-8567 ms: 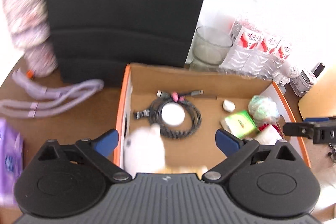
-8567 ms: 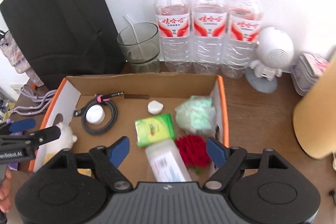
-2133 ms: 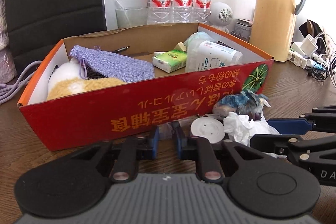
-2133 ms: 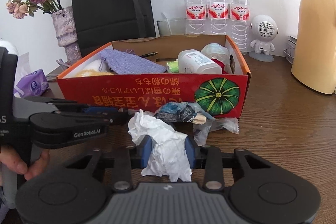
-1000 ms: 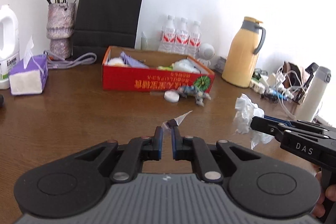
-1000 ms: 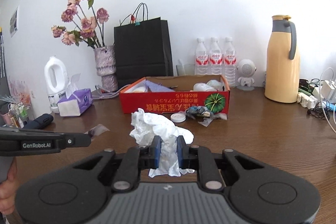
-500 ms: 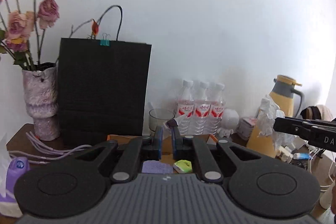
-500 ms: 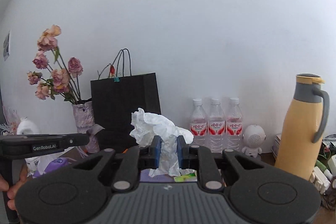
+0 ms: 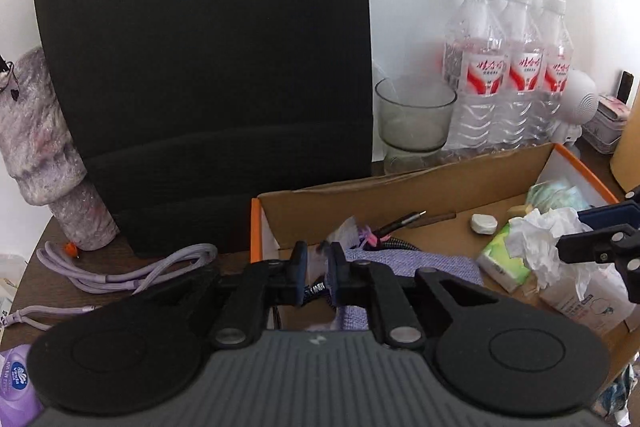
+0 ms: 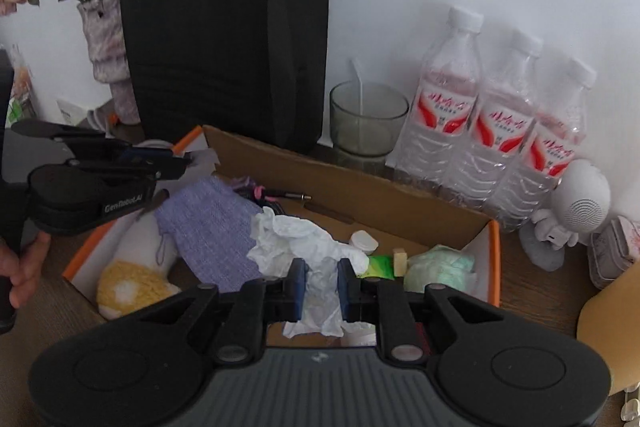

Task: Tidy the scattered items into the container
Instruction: 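Carry the tissue with right tool into the box while left carries the scrap there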

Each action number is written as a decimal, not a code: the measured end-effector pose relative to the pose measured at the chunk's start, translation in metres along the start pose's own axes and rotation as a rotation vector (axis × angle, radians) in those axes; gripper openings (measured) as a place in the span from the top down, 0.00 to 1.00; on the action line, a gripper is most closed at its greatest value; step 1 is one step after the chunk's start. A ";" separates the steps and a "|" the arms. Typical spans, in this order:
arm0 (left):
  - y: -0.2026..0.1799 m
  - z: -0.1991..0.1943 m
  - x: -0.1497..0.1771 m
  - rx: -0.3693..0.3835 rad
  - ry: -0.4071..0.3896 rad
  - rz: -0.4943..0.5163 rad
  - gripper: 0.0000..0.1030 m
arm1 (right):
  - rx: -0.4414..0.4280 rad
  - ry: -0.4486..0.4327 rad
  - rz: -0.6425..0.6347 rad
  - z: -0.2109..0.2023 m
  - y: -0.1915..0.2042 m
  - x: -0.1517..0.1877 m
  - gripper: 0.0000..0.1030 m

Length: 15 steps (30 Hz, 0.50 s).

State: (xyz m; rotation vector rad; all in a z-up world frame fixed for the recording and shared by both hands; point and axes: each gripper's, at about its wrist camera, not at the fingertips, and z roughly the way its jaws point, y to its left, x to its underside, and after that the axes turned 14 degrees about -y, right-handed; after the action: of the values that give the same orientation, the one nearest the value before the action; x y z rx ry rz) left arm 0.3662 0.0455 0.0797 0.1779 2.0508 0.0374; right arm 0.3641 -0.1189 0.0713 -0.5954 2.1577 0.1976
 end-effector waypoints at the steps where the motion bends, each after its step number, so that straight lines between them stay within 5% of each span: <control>1: 0.002 0.002 0.002 0.011 0.004 -0.008 0.89 | 0.000 0.029 -0.019 0.008 0.002 0.003 0.83; 6: 0.008 -0.001 -0.001 0.016 -0.021 -0.020 0.78 | -0.025 0.091 -0.021 0.024 0.001 0.008 0.73; 10: 0.013 -0.006 -0.012 0.034 -0.008 -0.106 0.51 | -0.041 0.065 0.095 0.018 -0.020 -0.007 0.47; 13: 0.007 -0.009 -0.016 0.045 0.025 -0.124 0.23 | -0.061 0.084 0.205 0.013 -0.037 -0.013 0.45; 15: 0.000 -0.013 -0.015 0.024 0.051 -0.117 0.22 | -0.041 0.071 0.226 0.004 -0.042 -0.010 0.37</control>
State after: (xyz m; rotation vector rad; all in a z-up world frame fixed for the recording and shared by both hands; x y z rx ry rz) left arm 0.3621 0.0443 0.0989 0.0725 2.1097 -0.0558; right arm 0.3928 -0.1502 0.0796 -0.3849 2.2932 0.3481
